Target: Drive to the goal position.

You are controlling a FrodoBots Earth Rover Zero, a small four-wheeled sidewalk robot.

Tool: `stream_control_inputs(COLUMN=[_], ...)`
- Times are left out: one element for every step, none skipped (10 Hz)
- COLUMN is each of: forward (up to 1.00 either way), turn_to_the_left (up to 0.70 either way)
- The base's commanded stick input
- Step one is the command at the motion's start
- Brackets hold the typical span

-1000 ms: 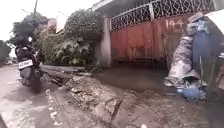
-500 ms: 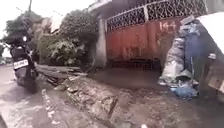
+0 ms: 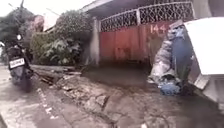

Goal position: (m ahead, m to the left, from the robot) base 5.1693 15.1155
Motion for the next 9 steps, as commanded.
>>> stream_control_inputs(forward=[0.00, 0.00, 0.00, 0.00, 0.00, 0.00, 0.00, 0.00, 0.00], turn_to_the_left=[0.70, 0.70, 0.70, 0.70, 0.70, 0.70, 0.70, 0.70, 0.70])
